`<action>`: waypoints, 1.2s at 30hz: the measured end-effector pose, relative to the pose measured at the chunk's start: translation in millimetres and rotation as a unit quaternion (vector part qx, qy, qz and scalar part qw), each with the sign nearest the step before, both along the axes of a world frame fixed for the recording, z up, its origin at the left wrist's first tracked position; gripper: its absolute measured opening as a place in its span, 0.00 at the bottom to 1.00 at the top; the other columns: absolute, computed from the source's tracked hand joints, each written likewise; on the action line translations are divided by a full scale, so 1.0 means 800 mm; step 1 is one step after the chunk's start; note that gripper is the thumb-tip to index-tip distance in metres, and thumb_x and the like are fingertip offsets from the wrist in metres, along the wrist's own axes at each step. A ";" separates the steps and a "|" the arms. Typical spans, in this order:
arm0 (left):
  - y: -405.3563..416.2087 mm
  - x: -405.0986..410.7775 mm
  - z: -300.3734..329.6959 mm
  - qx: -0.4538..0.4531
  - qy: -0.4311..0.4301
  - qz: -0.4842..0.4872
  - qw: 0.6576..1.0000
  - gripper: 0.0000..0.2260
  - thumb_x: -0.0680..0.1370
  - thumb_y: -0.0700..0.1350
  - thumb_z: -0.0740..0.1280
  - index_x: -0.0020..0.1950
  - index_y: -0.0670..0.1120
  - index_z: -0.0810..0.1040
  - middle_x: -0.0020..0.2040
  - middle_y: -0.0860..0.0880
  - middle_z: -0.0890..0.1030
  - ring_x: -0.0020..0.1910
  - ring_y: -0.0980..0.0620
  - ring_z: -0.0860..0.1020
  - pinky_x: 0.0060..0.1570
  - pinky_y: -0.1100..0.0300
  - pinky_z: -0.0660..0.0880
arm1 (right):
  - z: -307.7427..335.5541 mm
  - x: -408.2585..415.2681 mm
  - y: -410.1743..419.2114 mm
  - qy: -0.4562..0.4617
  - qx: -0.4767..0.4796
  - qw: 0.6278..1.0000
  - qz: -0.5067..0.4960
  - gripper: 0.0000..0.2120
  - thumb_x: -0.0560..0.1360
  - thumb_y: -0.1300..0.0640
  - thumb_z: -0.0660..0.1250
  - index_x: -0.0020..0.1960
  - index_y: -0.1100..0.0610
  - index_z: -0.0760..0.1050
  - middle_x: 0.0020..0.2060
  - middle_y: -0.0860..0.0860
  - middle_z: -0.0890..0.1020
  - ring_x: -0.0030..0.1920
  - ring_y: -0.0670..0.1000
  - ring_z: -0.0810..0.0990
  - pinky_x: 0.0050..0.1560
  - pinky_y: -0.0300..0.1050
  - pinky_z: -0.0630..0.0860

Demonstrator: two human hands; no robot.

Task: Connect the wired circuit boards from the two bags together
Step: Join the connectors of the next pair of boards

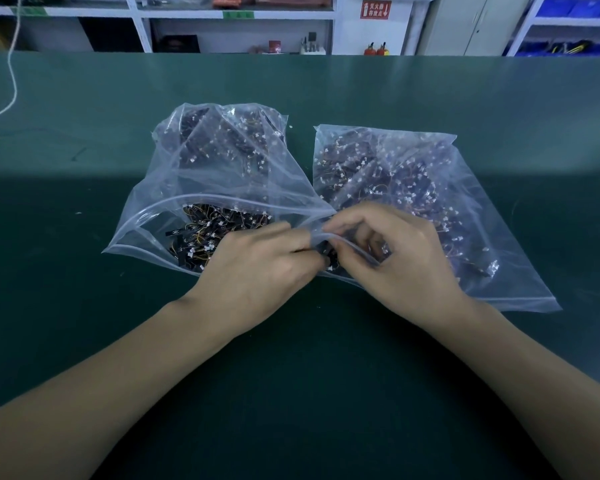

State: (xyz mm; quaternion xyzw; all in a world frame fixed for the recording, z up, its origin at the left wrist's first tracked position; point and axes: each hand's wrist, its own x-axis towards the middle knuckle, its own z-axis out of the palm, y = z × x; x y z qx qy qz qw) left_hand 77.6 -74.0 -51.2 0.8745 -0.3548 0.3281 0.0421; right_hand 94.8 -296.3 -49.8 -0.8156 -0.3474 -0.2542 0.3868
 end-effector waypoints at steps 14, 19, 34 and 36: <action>0.005 -0.008 0.008 0.000 0.020 0.003 1.000 0.07 0.85 0.48 0.69 0.54 0.54 0.88 0.37 0.53 0.83 0.33 0.47 0.84 0.23 0.57 0.71 | -0.014 0.003 0.001 0.044 -0.001 0.999 -0.010 0.13 0.77 0.64 0.74 0.58 0.51 0.83 0.44 0.46 0.84 0.36 0.48 0.80 0.39 0.34 0.73; 0.020 -0.005 0.017 -0.089 0.053 -0.001 0.995 0.15 0.84 0.50 0.70 0.38 0.49 0.79 0.32 0.58 0.72 0.27 0.52 0.73 0.25 0.61 0.65 | -0.012 0.001 0.003 0.040 -0.018 0.999 -0.007 0.13 0.75 0.64 0.73 0.57 0.51 0.83 0.46 0.40 0.82 0.32 0.50 0.76 0.36 0.40 0.74; 0.069 0.030 0.004 -0.028 0.113 0.151 0.982 0.14 0.82 0.53 0.69 0.67 0.54 0.84 0.63 0.52 0.84 0.60 0.43 0.82 0.55 0.46 0.79 | -0.010 -0.001 0.004 0.038 -0.022 0.999 -0.022 0.16 0.75 0.65 0.73 0.57 0.49 0.83 0.44 0.35 0.78 0.35 0.51 0.76 0.38 0.37 0.73; 0.069 0.030 0.000 -0.010 0.119 0.156 0.981 0.14 0.82 0.53 0.70 0.65 0.53 0.86 0.62 0.52 0.85 0.62 0.43 0.81 0.62 0.45 0.75 | -0.010 -0.002 0.005 0.040 -0.021 0.999 -0.019 0.16 0.75 0.65 0.73 0.57 0.48 0.83 0.44 0.35 0.78 0.35 0.51 0.76 0.37 0.40 0.74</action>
